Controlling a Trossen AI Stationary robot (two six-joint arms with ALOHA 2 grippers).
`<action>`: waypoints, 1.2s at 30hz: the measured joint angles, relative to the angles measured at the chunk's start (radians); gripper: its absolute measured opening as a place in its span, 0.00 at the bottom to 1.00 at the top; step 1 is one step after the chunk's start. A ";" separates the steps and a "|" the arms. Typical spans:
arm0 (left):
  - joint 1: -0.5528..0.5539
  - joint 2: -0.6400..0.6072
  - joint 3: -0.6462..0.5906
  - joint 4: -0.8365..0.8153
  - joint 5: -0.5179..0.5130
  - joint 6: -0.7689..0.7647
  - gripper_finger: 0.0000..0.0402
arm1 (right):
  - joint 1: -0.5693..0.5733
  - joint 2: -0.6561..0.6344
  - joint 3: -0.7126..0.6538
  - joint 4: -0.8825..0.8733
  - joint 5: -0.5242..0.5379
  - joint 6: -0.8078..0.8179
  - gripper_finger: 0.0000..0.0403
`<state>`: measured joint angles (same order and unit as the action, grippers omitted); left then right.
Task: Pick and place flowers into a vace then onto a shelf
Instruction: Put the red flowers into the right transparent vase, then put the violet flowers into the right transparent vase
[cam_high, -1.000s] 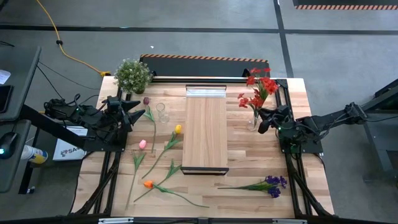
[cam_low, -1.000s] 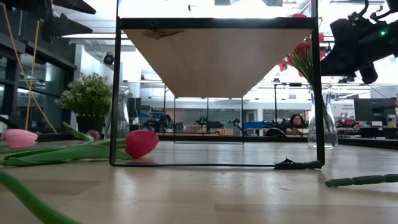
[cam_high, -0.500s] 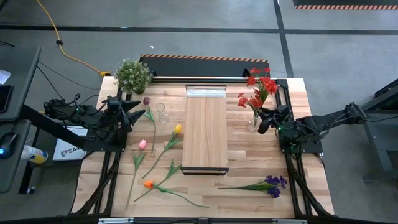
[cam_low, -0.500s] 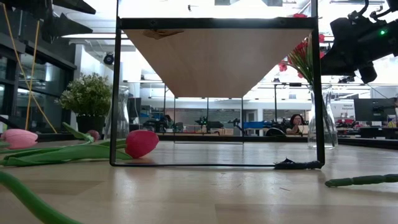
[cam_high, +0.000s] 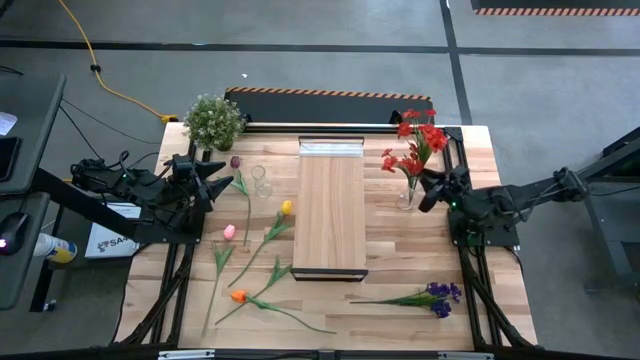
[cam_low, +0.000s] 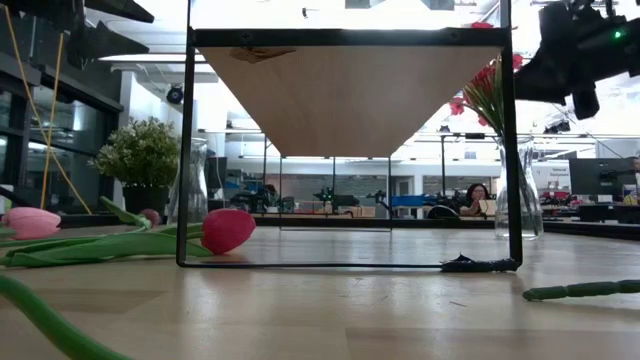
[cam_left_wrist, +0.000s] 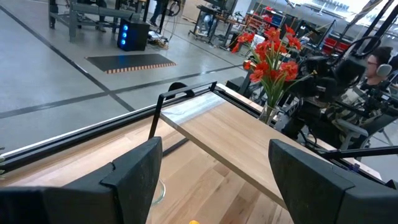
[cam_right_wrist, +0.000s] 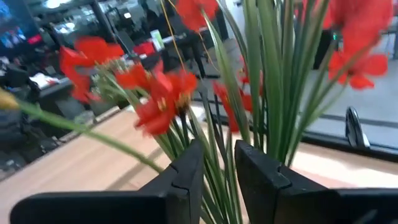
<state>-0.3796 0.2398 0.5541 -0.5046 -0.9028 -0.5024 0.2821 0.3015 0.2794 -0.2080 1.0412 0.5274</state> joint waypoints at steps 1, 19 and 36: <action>0.000 0.000 0.000 0.000 0.000 0.000 0.81 | 0.000 -0.005 0.000 0.018 0.000 -0.022 0.21; 0.000 0.000 0.000 0.000 0.000 0.000 0.81 | 0.000 -0.029 0.000 0.591 -0.067 -0.558 0.21; 0.000 0.000 0.000 0.000 0.000 0.000 0.81 | 0.000 -0.029 0.000 0.915 -0.213 -0.803 0.21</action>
<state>-0.3794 0.2398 0.5541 -0.5045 -0.9031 -0.5026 0.2821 0.2722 0.2794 0.7073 0.8282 -0.2758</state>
